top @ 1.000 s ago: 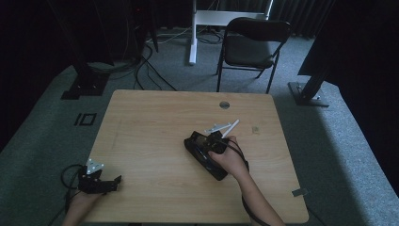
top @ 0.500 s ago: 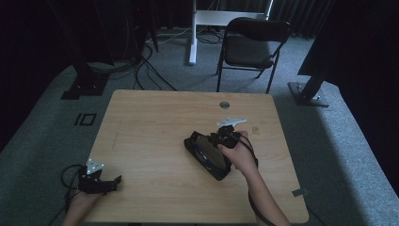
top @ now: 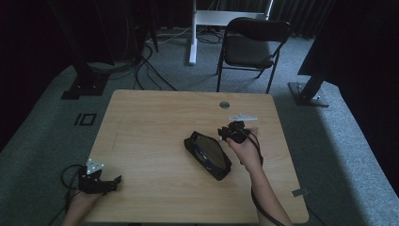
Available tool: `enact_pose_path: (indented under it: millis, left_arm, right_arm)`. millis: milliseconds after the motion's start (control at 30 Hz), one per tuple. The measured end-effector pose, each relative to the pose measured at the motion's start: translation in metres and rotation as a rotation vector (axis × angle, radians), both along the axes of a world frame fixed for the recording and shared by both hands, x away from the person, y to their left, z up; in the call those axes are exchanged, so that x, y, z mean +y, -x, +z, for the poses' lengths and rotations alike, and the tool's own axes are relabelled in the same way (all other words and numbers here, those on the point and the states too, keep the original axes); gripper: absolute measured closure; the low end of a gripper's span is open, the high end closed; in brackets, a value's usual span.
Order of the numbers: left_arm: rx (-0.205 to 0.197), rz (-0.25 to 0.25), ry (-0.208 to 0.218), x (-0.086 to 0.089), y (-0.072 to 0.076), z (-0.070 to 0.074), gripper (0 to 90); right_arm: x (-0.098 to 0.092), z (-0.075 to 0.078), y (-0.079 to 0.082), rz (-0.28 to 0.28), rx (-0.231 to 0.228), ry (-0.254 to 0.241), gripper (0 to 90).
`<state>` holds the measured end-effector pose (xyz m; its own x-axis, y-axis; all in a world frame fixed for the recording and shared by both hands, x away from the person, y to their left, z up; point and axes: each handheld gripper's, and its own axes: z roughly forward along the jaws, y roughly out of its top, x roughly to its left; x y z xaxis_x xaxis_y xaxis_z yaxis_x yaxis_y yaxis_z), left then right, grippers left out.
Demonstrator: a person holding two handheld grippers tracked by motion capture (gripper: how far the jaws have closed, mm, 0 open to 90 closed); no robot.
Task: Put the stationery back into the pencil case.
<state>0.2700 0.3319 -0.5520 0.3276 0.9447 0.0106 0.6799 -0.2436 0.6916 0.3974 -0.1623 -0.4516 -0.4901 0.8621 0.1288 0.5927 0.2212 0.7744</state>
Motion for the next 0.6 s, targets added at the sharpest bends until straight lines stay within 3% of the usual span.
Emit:
enact_pose_path:
  millis: [100, 400, 600]
  left_arm:
    - [0.000, 0.000, 0.000, 0.000, 0.000, 0.000, 0.1]
    - [0.000, 0.000, 0.000, 0.000, 0.000, 0.000, 0.1]
    - [0.000, 0.000, 0.000, 0.000, 0.000, 0.000, 0.1]
  right_arm:
    - [-0.004, -0.005, -0.005, -0.037, -0.008, 0.016, 74.1]
    - [-0.017, -0.025, -0.017, -0.128, -0.006, 0.004, 72.2]
    - [-0.022, -0.043, -0.026, -0.184, 0.002, 0.006, 67.0]
